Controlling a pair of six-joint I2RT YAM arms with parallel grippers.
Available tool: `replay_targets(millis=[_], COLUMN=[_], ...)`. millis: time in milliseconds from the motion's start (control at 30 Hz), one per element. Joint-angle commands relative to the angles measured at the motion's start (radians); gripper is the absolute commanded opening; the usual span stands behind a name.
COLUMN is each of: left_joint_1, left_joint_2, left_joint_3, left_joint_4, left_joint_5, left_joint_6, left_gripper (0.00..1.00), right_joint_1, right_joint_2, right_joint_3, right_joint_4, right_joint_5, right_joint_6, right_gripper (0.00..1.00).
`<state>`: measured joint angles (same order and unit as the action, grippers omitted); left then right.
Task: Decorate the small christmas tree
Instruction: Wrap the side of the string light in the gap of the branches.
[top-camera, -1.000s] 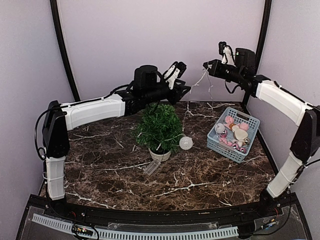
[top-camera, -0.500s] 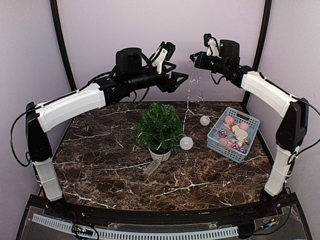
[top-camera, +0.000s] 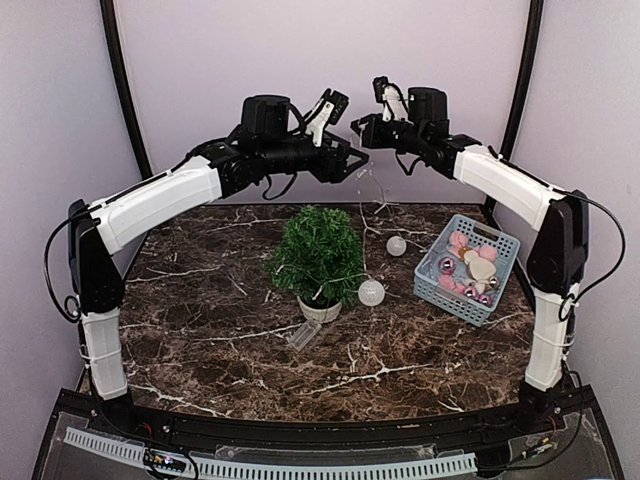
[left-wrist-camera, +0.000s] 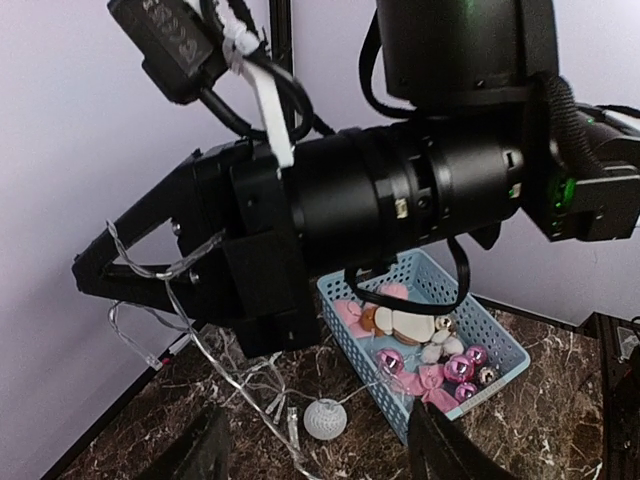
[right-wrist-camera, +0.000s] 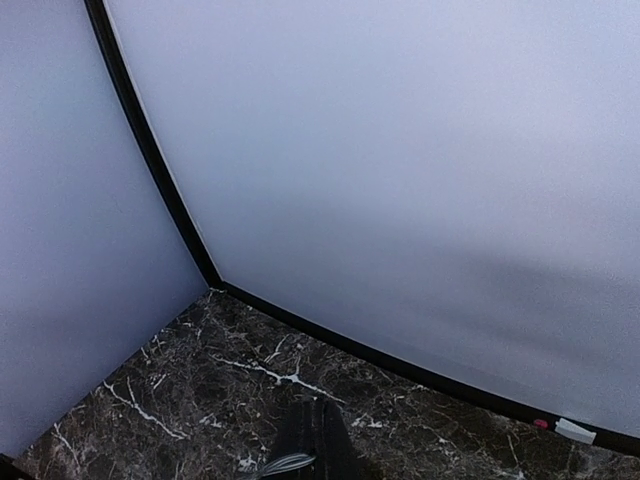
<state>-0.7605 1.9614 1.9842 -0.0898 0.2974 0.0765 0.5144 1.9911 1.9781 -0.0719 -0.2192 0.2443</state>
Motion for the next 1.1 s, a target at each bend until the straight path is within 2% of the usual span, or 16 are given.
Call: replay_targets(millis=[0,333,567,900,967,1067], left_joint_1=[0.039,0.081,0.101,0.1,0.1,0.1], left_joint_2=[0.017,0.07,0.117,0.167,0.183,0.202], left_joint_3=[0.044,0.067,0.111,0.142,0.141,0.146], left_joint_4=[-0.031,-0.019,-0.008,-0.01,0.005,0.02], left_joint_5=[0.072,0.145,0.188,0.231,0.233,0.211], left_joint_6=[-0.064,-0.135,-0.163,-0.21,-0.224,-0.234], left_gripper=[0.6,0.57,0.5,0.5,0.44,0.28], right_joint_1=[0.019,0.035,0.06,0.09,0.098,0.106], right_joint_2=[-0.002,-0.002,-0.014,-0.038,-0.042,-0.05], right_joint_3=[0.048,0.045,0.05,0.026,0.027,0.031], right_joint_4=[0.038,0.048,0.024,-0.039,-0.056,-0.078], right_joint_5=[-0.017,-0.033,-0.017,0.0,0.011,0.032], right_joint_6=[-0.031,-0.06,-0.106,-0.133,-0.146,-0.157], right_gripper=[0.0,0.0,0.0,0.0,0.0,0.0])
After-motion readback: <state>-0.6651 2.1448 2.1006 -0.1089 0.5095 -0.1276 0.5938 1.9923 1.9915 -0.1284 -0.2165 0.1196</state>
